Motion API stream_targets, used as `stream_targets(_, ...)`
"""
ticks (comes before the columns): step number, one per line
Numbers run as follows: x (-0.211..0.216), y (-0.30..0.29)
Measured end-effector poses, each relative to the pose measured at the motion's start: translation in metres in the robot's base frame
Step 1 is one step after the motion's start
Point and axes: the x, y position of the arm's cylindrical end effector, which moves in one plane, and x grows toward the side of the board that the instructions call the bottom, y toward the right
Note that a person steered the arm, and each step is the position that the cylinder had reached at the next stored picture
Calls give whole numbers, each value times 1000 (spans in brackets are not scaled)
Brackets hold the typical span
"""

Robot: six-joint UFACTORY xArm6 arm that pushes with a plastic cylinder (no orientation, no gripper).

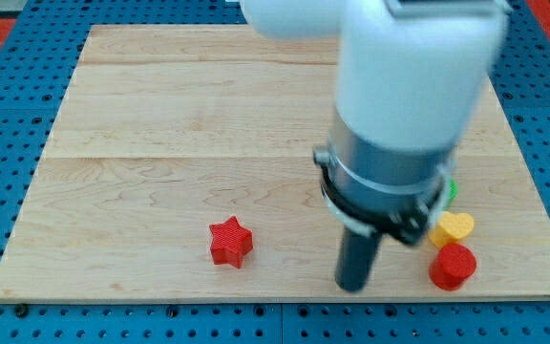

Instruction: Slide the red circle towards the bottom center

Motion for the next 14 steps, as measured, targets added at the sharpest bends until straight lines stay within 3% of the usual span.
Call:
stream_targets(2, 1, 79)
stream_targets(3, -5, 9)
stream_targets(4, -138, 21)
stream_targets(5, -194, 21)
stream_targets(11, -205, 13)
stream_targets(12, -215, 31)
stream_targets(13, -223, 118)
stream_targets(14, -195, 236)
